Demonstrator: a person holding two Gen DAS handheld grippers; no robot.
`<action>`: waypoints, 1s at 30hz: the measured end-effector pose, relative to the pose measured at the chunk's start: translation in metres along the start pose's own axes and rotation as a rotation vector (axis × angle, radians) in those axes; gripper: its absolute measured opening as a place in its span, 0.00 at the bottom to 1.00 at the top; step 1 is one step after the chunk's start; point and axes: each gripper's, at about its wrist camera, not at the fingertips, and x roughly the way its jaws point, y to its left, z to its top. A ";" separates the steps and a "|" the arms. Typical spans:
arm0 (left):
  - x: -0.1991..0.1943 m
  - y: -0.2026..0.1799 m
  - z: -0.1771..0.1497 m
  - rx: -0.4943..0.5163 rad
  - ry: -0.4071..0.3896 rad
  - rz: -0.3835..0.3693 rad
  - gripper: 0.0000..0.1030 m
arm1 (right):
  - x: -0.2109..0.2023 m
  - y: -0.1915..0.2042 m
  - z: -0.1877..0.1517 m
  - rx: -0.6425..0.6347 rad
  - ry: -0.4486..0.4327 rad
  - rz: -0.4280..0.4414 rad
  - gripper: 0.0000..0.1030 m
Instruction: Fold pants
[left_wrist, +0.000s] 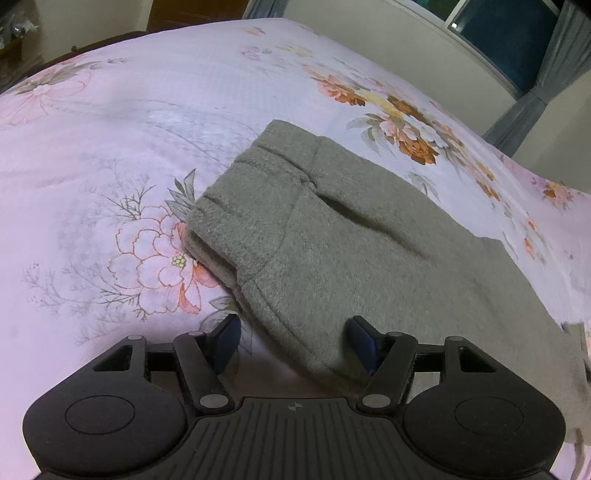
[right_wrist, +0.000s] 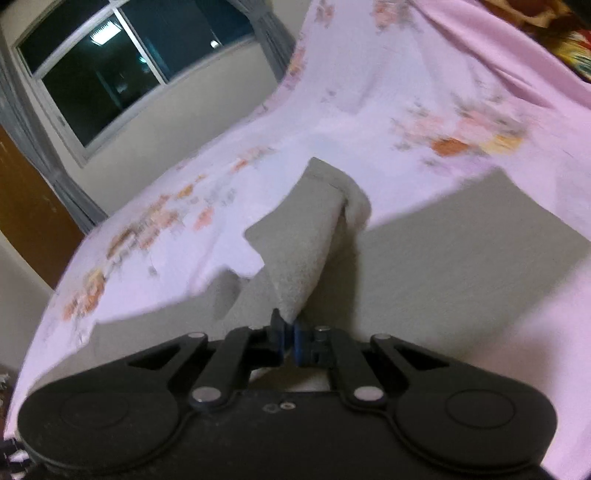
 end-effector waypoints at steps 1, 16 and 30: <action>0.001 -0.001 0.000 0.001 0.001 -0.001 0.63 | 0.008 -0.008 -0.008 -0.001 0.047 -0.053 0.11; 0.005 -0.005 0.000 0.008 0.010 0.005 0.63 | 0.092 0.066 0.041 -0.760 0.071 -0.238 0.42; 0.007 -0.002 -0.003 0.017 0.000 -0.004 0.63 | -0.029 -0.096 0.057 0.007 -0.181 -0.111 0.04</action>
